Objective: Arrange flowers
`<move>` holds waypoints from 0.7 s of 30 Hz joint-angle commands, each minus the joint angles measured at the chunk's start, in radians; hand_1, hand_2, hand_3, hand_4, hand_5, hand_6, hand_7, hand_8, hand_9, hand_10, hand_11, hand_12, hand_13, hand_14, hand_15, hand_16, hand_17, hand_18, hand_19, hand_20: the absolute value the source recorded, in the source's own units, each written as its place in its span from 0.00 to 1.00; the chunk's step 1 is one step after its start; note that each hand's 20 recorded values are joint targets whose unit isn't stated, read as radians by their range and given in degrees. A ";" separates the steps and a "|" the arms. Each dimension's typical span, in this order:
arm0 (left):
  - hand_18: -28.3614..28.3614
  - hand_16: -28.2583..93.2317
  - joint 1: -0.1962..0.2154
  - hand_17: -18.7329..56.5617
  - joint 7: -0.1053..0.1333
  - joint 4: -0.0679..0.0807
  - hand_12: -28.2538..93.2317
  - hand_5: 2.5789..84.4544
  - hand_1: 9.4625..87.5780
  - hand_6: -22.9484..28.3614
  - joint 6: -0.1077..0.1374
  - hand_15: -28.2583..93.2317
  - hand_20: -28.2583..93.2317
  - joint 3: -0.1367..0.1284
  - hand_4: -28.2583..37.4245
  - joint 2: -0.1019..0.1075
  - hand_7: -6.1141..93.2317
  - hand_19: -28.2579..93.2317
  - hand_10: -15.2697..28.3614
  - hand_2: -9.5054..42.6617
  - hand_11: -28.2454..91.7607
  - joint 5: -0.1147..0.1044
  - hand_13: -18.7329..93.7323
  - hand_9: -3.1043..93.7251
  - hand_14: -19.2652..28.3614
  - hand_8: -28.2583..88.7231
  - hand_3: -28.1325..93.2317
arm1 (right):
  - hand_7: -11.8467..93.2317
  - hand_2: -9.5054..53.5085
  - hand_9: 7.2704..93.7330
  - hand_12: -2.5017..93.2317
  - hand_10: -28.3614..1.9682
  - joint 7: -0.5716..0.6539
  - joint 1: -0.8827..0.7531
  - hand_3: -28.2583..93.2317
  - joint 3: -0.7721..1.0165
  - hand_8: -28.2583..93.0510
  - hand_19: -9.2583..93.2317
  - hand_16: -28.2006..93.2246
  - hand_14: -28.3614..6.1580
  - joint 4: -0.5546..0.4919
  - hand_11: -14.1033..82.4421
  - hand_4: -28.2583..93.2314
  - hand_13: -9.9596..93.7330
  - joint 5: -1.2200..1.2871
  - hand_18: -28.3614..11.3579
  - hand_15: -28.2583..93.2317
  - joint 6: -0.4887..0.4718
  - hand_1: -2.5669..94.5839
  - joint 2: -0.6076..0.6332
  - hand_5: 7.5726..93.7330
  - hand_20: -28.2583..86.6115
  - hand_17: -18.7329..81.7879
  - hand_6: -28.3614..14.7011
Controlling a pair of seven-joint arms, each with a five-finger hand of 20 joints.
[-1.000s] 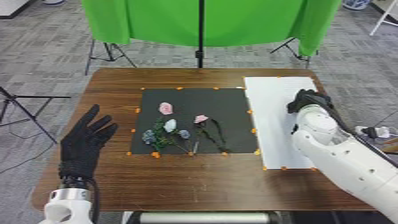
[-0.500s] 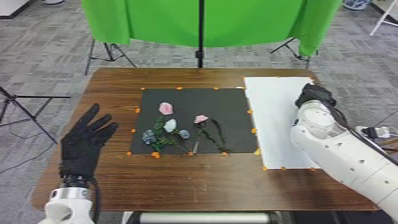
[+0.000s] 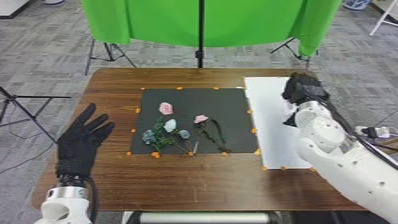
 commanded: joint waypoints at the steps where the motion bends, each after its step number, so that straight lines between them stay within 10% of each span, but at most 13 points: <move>1: 0.96 0.17 0.015 0.15 -0.018 0.000 0.33 0.37 0.16 0.56 -0.016 0.66 0.42 -0.003 0.00 -0.019 0.21 0.69 0.76 0.31 0.45 0.017 0.38 0.37 0.92 0.15 0.88 | 0.33 0.00 1.00 0.37 0.77 -0.093 -0.121 0.83 0.029 0.25 1.00 0.47 0.79 -0.144 0.29 0.00 0.86 -0.029 0.24 0.76 -0.137 0.64 -0.082 0.93 0.74 0.58 0.71; 21: 0.96 0.17 0.024 0.15 -0.016 -0.003 0.33 0.37 0.16 0.56 -0.006 0.66 0.42 -0.005 0.00 -0.018 0.20 0.69 0.76 0.31 0.45 0.013 0.38 0.38 0.92 0.15 0.88 | 0.30 0.00 0.97 0.42 0.72 -0.217 -0.183 0.80 0.032 0.23 1.00 0.41 0.62 -0.180 0.31 0.00 0.77 -0.143 0.20 0.86 -0.332 0.59 -0.203 0.87 0.75 0.51 0.74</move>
